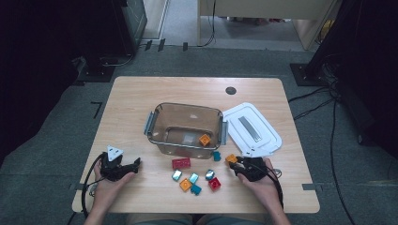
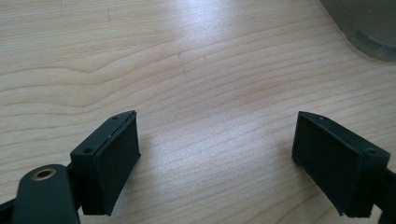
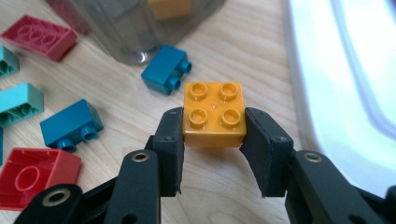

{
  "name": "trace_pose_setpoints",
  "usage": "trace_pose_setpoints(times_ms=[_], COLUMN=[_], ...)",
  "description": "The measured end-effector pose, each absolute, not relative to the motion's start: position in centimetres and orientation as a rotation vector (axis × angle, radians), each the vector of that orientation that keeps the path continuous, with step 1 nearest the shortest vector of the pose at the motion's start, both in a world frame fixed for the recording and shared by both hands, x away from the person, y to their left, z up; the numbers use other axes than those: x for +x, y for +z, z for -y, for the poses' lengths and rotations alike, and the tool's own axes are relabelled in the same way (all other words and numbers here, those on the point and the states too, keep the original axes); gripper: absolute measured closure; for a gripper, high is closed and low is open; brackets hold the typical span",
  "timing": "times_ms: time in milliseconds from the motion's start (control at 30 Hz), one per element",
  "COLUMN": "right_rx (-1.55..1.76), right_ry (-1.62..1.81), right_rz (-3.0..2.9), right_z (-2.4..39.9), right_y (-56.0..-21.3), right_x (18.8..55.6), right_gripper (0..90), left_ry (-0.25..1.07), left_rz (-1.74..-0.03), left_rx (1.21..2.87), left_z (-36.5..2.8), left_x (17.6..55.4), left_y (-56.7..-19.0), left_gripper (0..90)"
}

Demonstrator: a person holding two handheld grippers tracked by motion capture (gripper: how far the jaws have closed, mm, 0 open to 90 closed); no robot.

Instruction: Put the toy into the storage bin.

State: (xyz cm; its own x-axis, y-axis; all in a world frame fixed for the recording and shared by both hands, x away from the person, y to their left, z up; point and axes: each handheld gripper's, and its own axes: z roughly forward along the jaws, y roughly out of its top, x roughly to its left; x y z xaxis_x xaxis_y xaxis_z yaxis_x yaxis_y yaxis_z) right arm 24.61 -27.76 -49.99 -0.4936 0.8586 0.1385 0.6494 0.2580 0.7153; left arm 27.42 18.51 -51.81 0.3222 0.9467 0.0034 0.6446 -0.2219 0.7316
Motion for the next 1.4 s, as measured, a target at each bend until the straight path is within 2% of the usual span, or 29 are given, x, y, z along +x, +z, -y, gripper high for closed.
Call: trace_pose_setpoints(times_ms=[433,1400], right_rx=[1.408,1.330], right_ry=[1.073,1.136], right_rz=[-2.243,-2.248], right_z=[28.9,29.6], right_y=[-48.4,-41.5], right_x=[24.3,25.1], right_gripper=[60.4,60.4], left_ry=[0.614,0.615], left_rz=[-1.403,-1.402], left_rx=[1.953,1.954], left_z=[-18.5,-18.5], left_x=[27.3,27.3], left_y=[-51.8,-51.8], left_gripper=[14.6,14.5])
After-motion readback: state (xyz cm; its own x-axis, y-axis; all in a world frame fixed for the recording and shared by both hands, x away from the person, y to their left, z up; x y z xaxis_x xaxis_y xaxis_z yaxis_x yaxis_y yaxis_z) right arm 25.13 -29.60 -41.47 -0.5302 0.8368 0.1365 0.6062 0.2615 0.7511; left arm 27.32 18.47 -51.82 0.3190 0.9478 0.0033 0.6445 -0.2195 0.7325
